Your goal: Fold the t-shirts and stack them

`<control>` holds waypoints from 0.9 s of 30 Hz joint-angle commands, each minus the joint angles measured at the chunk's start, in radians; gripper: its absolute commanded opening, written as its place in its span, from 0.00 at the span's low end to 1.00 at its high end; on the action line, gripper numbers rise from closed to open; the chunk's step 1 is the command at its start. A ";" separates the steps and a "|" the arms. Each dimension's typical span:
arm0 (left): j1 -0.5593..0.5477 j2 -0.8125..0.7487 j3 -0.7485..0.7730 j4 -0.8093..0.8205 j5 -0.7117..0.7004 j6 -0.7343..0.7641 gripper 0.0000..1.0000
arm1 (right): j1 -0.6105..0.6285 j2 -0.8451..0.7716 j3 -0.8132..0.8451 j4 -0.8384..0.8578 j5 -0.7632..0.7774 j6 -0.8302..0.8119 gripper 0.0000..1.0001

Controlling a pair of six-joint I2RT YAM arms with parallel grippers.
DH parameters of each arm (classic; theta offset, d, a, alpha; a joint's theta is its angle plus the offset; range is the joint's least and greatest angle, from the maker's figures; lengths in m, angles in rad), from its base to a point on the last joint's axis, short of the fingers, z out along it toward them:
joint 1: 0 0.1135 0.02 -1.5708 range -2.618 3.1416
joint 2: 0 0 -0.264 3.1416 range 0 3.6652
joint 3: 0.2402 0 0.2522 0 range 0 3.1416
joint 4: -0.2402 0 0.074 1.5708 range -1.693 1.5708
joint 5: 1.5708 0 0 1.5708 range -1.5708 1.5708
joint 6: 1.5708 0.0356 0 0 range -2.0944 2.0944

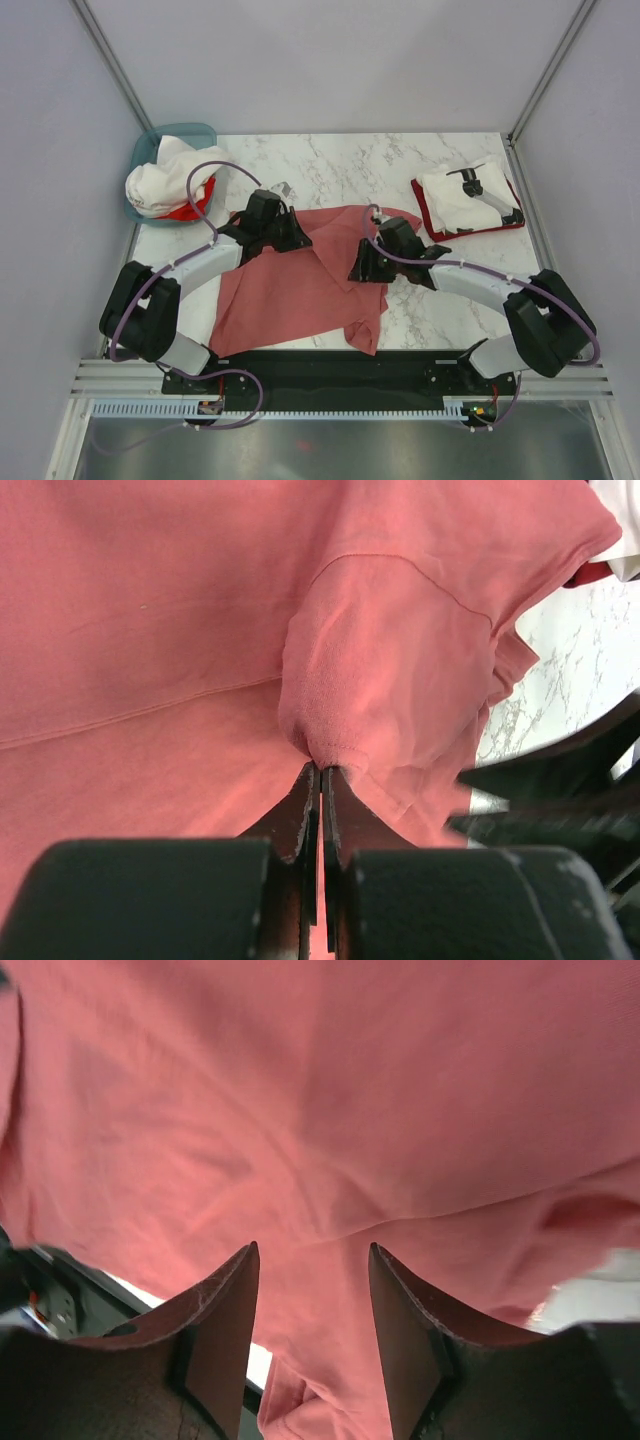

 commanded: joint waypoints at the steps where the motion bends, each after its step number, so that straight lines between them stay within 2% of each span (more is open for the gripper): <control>1: 0.006 -0.034 -0.005 0.041 0.021 -0.020 0.02 | 0.109 0.033 0.027 0.011 0.040 -0.017 0.56; 3: 0.007 -0.031 -0.007 0.037 0.005 -0.019 0.02 | 0.142 0.065 0.055 -0.024 0.126 -0.043 0.55; 9: 0.016 -0.008 -0.001 0.037 0.016 -0.020 0.02 | 0.203 0.145 0.098 -0.032 0.166 -0.034 0.52; 13: 0.021 -0.005 -0.001 0.037 0.025 -0.020 0.02 | 0.217 0.183 0.107 -0.027 0.180 -0.034 0.59; 16: 0.021 -0.008 -0.002 0.035 0.025 -0.020 0.02 | 0.232 0.199 0.118 -0.032 0.230 -0.041 0.60; 21: 0.023 0.008 0.002 0.037 0.024 -0.020 0.02 | 0.240 0.202 0.144 -0.058 0.292 -0.041 0.54; 27: 0.024 0.025 0.005 0.037 0.033 -0.017 0.02 | 0.240 0.234 0.144 -0.041 0.309 -0.014 0.54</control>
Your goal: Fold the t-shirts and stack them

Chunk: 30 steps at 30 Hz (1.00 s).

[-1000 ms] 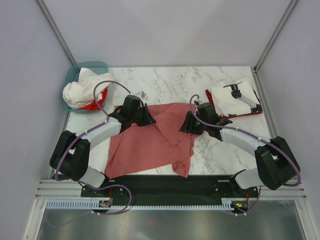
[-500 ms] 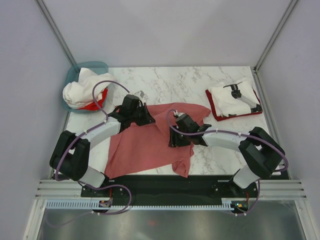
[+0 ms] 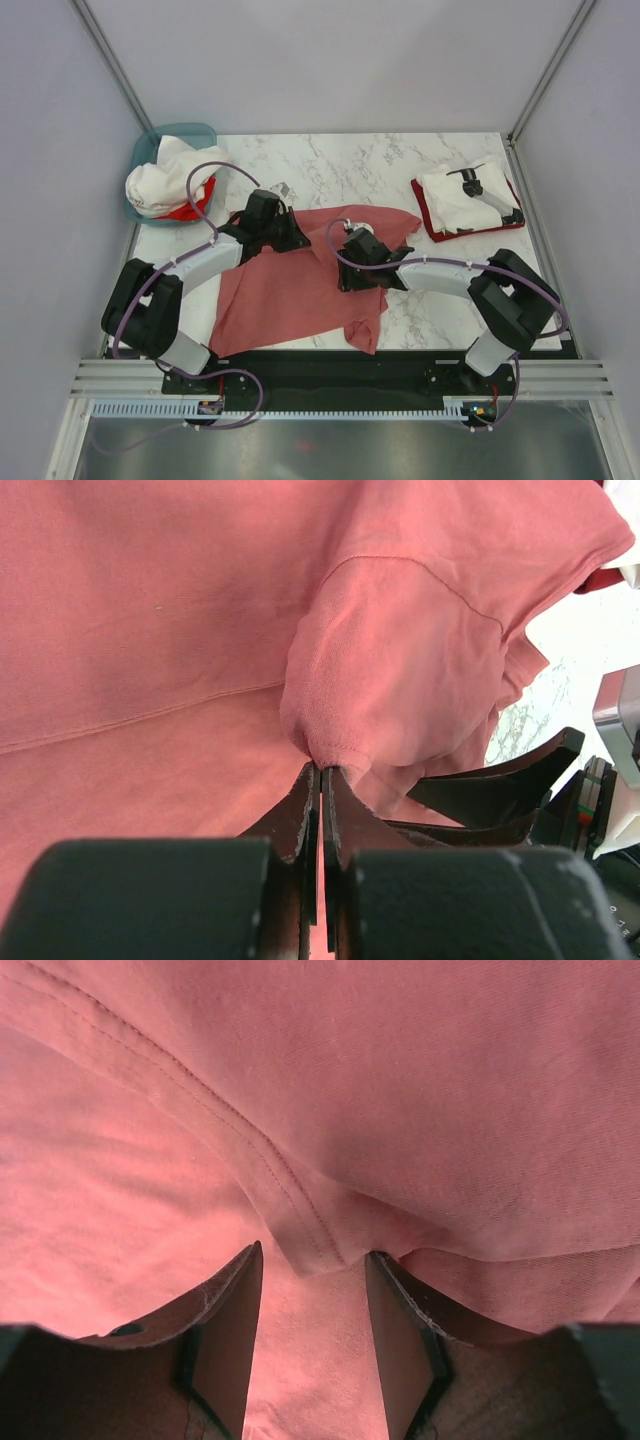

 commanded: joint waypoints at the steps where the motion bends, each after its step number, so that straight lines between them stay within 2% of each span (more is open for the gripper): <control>1: 0.007 0.012 0.008 0.030 0.032 -0.017 0.02 | 0.005 0.030 0.029 0.011 0.056 0.010 0.53; 3: 0.007 0.017 0.011 0.026 0.033 -0.013 0.02 | 0.003 0.038 0.037 0.010 0.077 0.009 0.52; 6: 0.008 0.021 0.012 0.024 0.032 -0.011 0.02 | 0.005 0.044 0.049 0.007 0.080 0.003 0.19; 7: 0.008 0.023 0.012 0.023 0.032 -0.011 0.02 | 0.003 0.037 0.043 0.007 0.085 0.004 0.14; 14: 0.008 0.027 0.017 0.013 0.021 -0.004 0.02 | 0.003 -0.100 -0.005 0.013 0.131 -0.007 0.10; 18: 0.008 0.029 0.017 0.013 0.027 0.006 0.02 | -0.017 -0.187 0.023 -0.010 0.155 -0.030 0.06; 24: 0.007 0.015 0.008 0.010 -0.005 0.010 0.02 | -0.072 -0.185 0.113 -0.068 0.128 -0.077 0.06; 27: 0.008 0.023 0.014 0.012 -0.001 0.012 0.02 | -0.076 -0.149 0.106 -0.070 0.045 -0.086 0.10; 30: 0.008 0.033 0.021 0.012 0.025 0.015 0.18 | -0.076 -0.120 0.087 -0.058 0.001 -0.088 0.13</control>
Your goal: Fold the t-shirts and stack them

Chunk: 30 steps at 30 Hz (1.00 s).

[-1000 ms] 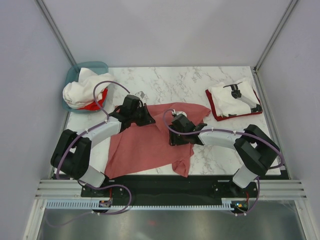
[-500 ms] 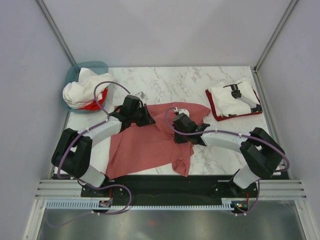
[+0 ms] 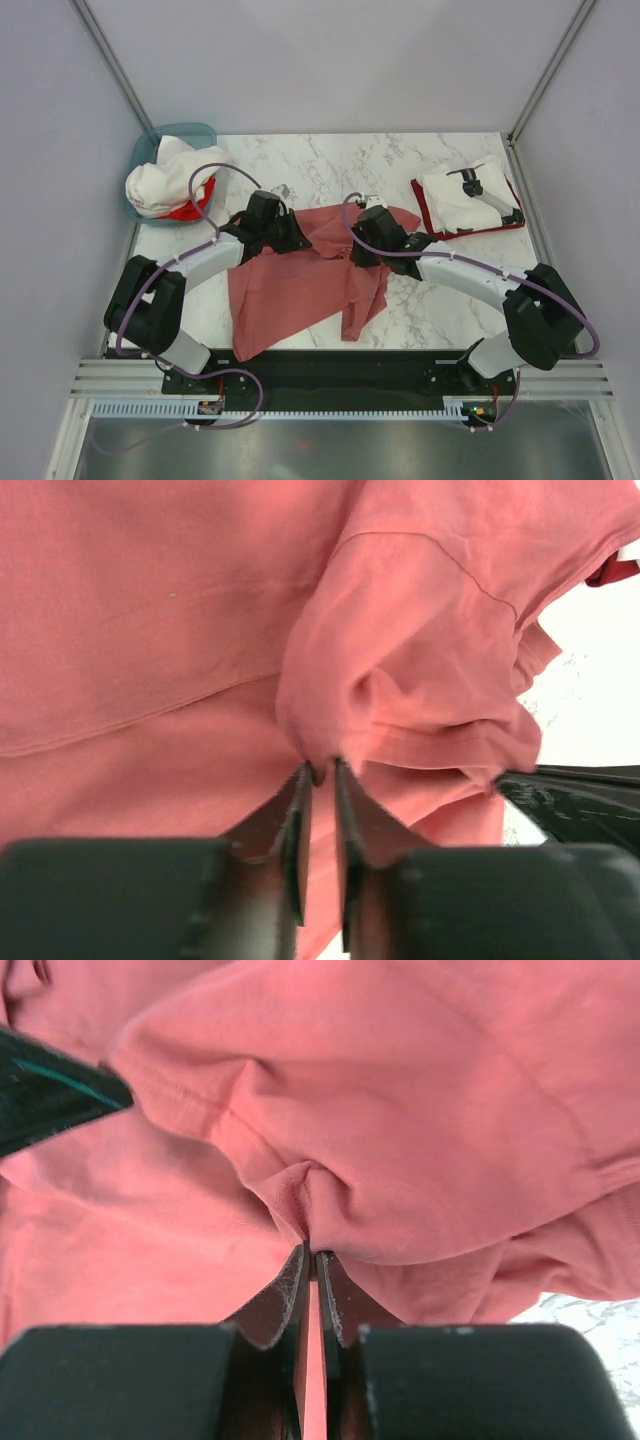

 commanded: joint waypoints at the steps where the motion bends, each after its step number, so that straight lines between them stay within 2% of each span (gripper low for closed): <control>1: 0.004 0.008 0.021 0.013 0.023 0.014 0.24 | 0.000 0.041 0.004 0.002 -0.059 -0.025 0.13; 2: 0.001 0.003 0.018 0.013 0.026 0.017 0.34 | -0.001 0.044 -0.001 0.014 -0.058 -0.025 0.12; 4: -0.003 -0.026 0.012 0.012 0.023 0.022 0.45 | -0.009 0.053 -0.011 0.031 -0.058 -0.025 0.09; 5: -0.013 -0.036 0.005 0.012 0.022 0.026 0.61 | -0.012 0.057 -0.016 0.046 -0.062 -0.025 0.08; 7: -0.034 -0.075 0.001 0.008 0.020 0.054 0.76 | -0.018 0.062 -0.021 0.059 -0.067 -0.020 0.08; 8: -0.064 -0.086 0.001 0.008 0.020 0.065 0.93 | -0.023 0.062 -0.022 0.071 -0.072 -0.014 0.09; 9: -0.078 -0.096 0.001 0.008 0.017 0.069 0.95 | -0.038 0.064 -0.022 0.079 -0.078 -0.010 0.09; 12: -0.100 -0.109 -0.005 0.007 0.019 0.082 0.93 | -0.087 0.068 -0.010 0.115 -0.159 0.024 0.09; 15: -0.100 -0.077 -0.002 0.016 0.063 0.086 0.81 | -0.127 0.094 0.016 0.151 -0.249 0.062 0.09; 16: -0.102 -0.066 0.006 0.022 0.083 0.100 0.80 | -0.133 0.106 0.027 0.160 -0.271 0.067 0.09; 19: -0.115 -0.009 0.032 0.027 0.138 0.126 0.81 | -0.145 0.149 0.059 0.180 -0.332 0.085 0.09; 22: -0.123 0.049 0.063 -0.002 0.120 0.138 0.83 | -0.156 0.171 0.055 0.210 -0.351 0.093 0.09; 27: -0.123 0.132 0.113 -0.050 0.115 0.149 0.74 | -0.182 0.182 0.024 0.262 -0.423 0.105 0.09; 30: -0.129 0.151 0.120 -0.051 0.126 0.155 0.76 | -0.196 0.166 0.009 0.283 -0.432 0.107 0.09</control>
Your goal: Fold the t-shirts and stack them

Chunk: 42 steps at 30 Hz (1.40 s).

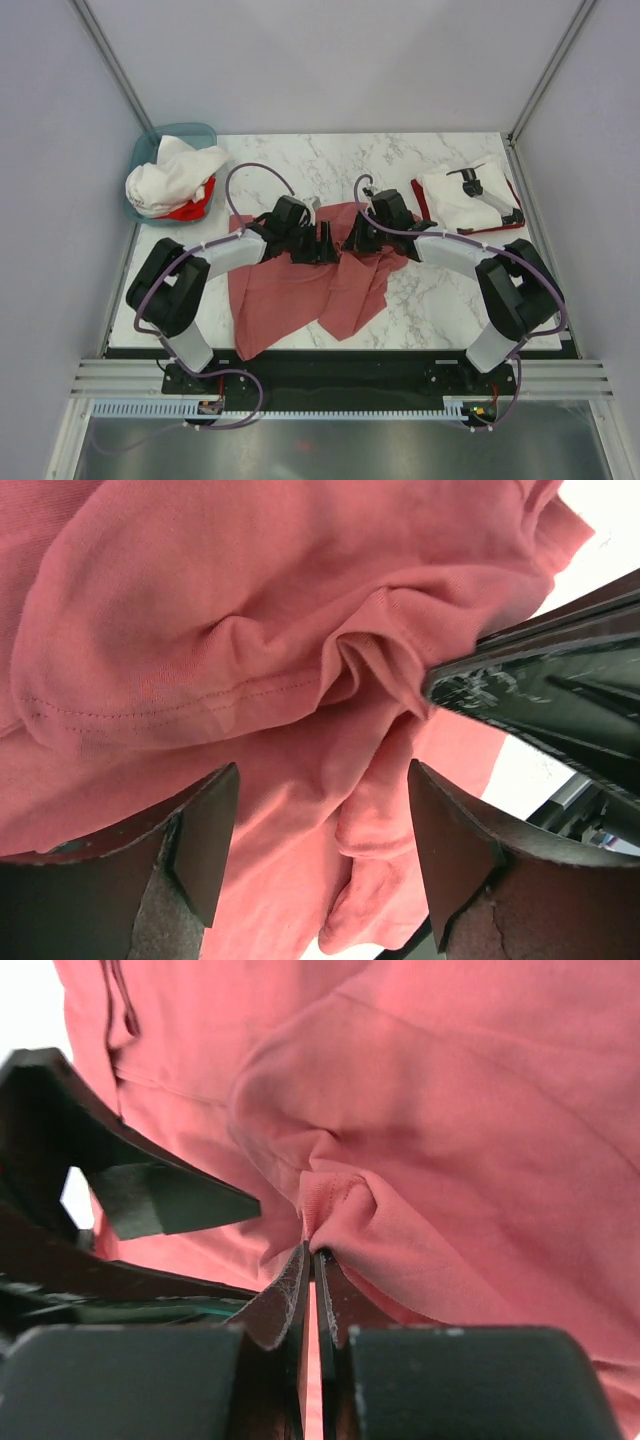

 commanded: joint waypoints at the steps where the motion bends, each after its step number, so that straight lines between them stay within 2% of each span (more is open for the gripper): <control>1: -0.011 0.010 0.044 -0.022 0.033 0.058 0.75 | -0.017 -0.019 -0.015 0.086 -0.051 0.015 0.09; 2: -0.016 0.014 0.047 -0.025 0.030 0.061 0.65 | -0.022 -0.027 -0.021 0.087 -0.052 0.015 0.09; 4: -0.019 0.028 0.058 -0.039 0.024 0.073 0.56 | -0.026 -0.033 -0.027 0.098 -0.058 0.019 0.09; 7: -0.025 0.067 0.084 -0.059 0.033 0.085 0.35 | -0.031 -0.039 -0.037 0.101 -0.057 0.015 0.09; 8: -0.025 0.074 0.093 -0.079 0.038 0.090 0.10 | -0.036 -0.041 -0.041 0.101 -0.054 0.011 0.11; 9: -0.025 0.086 0.098 -0.090 0.036 0.091 0.02 | -0.037 -0.041 -0.043 0.100 -0.048 0.009 0.12; 11: -0.027 0.090 0.107 -0.113 0.033 0.099 0.02 | -0.043 -0.041 -0.049 0.091 0.009 0.000 0.18; 17: -0.034 0.057 0.115 -0.171 0.004 0.120 0.02 | -0.074 -0.030 -0.063 0.077 0.086 -0.006 0.23; 22: -0.062 0.027 0.104 -0.191 -0.049 0.134 0.02 | -0.083 -0.050 -0.073 0.080 0.109 -0.015 0.20; 24: -0.064 0.028 0.110 -0.199 -0.054 0.136 0.02 | -0.083 -0.053 -0.076 0.087 0.100 -0.015 0.14; 27: -0.064 0.004 0.118 -0.219 -0.120 0.130 0.14 | -0.085 -0.073 -0.093 0.135 0.032 -0.015 0.00; 28: -0.062 -0.011 0.107 -0.220 -0.143 0.122 0.26 | -0.085 -0.087 -0.101 0.171 -0.001 -0.014 0.00; 30: -0.062 -0.073 0.095 -0.217 -0.207 0.116 0.37 | -0.085 -0.136 -0.121 0.187 0.000 -0.009 0.00; 31: -0.062 -0.094 0.078 -0.210 -0.229 0.111 0.48 | -0.085 -0.175 -0.133 0.187 0.024 -0.014 0.00; 34: -0.060 -0.202 0.027 -0.188 -0.321 0.096 0.67 | -0.088 -0.243 -0.144 0.187 0.067 -0.017 0.00; 37: -0.059 -0.278 -0.019 -0.144 -0.445 0.085 0.77 | -0.091 -0.366 -0.142 0.190 0.119 -0.006 0.00; 42: -0.054 -0.329 -0.059 -0.095 -0.522 0.110 0.83 | -0.094 -0.486 -0.061 0.089 0.217 -0.015 0.00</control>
